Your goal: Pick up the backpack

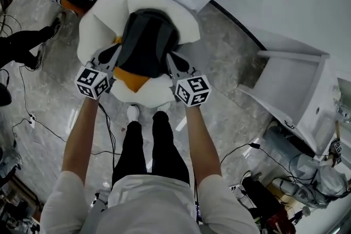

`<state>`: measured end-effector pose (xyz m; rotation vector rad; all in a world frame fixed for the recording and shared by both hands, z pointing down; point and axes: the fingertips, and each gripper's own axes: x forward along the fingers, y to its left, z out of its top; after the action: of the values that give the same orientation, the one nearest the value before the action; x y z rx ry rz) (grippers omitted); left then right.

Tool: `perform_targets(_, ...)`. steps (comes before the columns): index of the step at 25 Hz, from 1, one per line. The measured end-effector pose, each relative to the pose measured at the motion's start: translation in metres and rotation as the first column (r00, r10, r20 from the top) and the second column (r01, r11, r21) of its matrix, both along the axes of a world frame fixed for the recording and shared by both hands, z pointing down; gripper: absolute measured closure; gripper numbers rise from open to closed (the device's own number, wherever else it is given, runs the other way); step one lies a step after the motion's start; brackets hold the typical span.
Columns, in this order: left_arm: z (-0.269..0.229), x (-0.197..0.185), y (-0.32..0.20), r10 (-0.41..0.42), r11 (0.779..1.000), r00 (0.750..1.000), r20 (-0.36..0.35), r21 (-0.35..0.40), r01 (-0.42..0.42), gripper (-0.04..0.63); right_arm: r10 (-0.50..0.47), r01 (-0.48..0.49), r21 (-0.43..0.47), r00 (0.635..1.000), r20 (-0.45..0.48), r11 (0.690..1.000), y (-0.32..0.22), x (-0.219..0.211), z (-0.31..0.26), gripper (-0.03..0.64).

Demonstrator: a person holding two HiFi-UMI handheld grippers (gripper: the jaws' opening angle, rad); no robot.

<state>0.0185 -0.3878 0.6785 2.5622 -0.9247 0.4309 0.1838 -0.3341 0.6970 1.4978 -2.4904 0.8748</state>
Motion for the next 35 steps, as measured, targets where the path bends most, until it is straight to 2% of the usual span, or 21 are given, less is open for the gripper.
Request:
perform_targets(14, 0.097, 0.011, -0.051, 0.014, 0.999, 1.000, 0.014, -0.032, -0.014, 0.594, 0.040, -0.040, -0.029, 0.999, -0.003, 0.999, -0.029, 0.014, 0.095, 0.611)
perform_targets(22, 0.157, 0.019, -0.067, 0.051, 0.997, 0.998, 0.033, -0.052, -0.049, 0.594, 0.052, -0.053, -0.043, 0.998, -0.023, 0.998, -0.040, 0.021, 0.149, 0.611)
perform_targets(33, 0.217, 0.011, -0.087, 0.042, 0.996, 0.996, 0.079, -0.076, -0.036, 0.592, 0.065, -0.066, -0.033, 0.998, -0.016, 0.997, -0.044, 0.025, 0.186, 0.609)
perform_targets(35, 0.224, 0.010, -0.089, 0.048, 0.996, 0.995, 0.088, -0.078, -0.042, 0.575, 0.069, -0.069, -0.030, 0.998, -0.011, 0.997, -0.044, 0.025, 0.190, 0.609)
